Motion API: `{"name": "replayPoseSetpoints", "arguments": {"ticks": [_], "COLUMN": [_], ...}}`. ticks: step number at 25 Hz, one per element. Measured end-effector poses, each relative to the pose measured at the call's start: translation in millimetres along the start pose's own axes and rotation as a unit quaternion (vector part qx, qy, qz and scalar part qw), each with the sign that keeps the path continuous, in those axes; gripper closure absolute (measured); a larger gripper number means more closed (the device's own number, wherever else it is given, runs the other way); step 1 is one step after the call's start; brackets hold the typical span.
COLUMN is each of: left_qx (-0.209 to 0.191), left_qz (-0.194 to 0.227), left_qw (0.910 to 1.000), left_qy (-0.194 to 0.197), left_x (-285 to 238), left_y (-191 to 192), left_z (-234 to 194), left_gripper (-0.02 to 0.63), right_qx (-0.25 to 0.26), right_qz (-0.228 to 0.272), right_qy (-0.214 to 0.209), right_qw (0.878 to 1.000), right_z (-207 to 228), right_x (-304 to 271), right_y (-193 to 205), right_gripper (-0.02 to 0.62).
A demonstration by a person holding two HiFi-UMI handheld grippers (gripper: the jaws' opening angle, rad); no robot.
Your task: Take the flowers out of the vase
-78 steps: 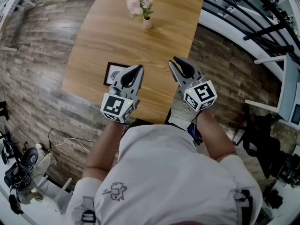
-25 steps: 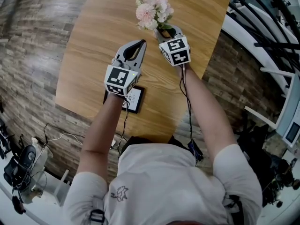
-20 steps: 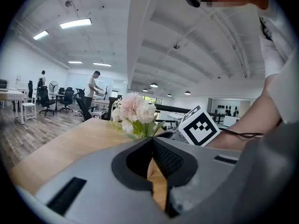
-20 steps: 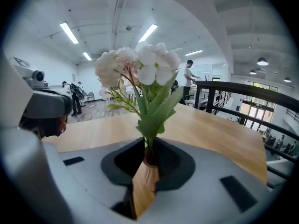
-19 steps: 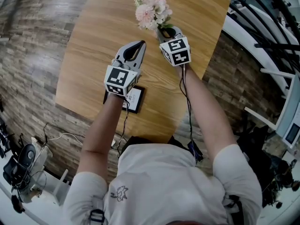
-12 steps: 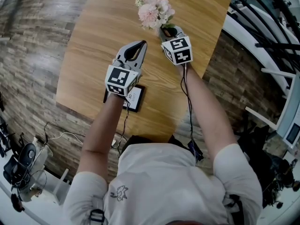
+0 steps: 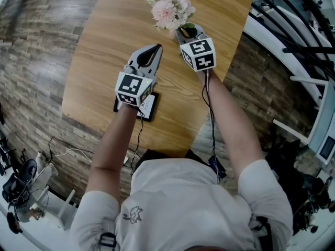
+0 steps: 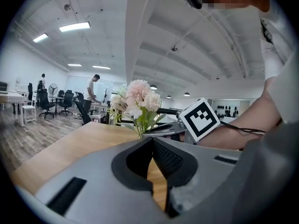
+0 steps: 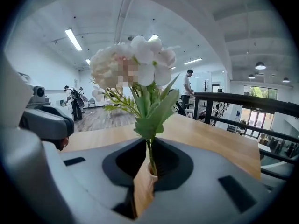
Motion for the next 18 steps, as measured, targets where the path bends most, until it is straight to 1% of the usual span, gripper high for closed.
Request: {"name": "replayPoseSetpoints", "arguments": {"ticks": [7, 11, 18], "left_qx": [-0.016, -0.026, -0.04], "left_qz": [0.017, 0.027, 0.047], "left_qw": [0.9997, 0.9991, 0.9979], "left_qy": [-0.009, -0.018, -0.019], "left_x": [16.4, 25.6, 49.4], "left_y": [-19.1, -31.5, -44.2], "left_z": [22.3, 36.3, 73.3], "left_gripper": [0.601, 0.601, 0.601], "right_qx": [0.004, -0.003, -0.01], "right_qz": [0.049, 0.079, 0.111], "right_qy": [0.007, 0.012, 0.015], "right_qw": [0.999, 0.997, 0.994], "right_z": [6.0, 9.7, -2.1], "right_x": [37.6, 63.9, 119.2], "right_y": [-38.4, -59.5, -74.7], "right_gripper": [0.552, 0.554, 0.557]}}
Point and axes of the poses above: the fingertips, and each gripper's own axes: x backward along the fingers, z to its right, y out of its underside, the point moved 10 cm from there along x, backward along the fingers, and after that the axes turned 9 degrees about x, right-handed, at the moved point
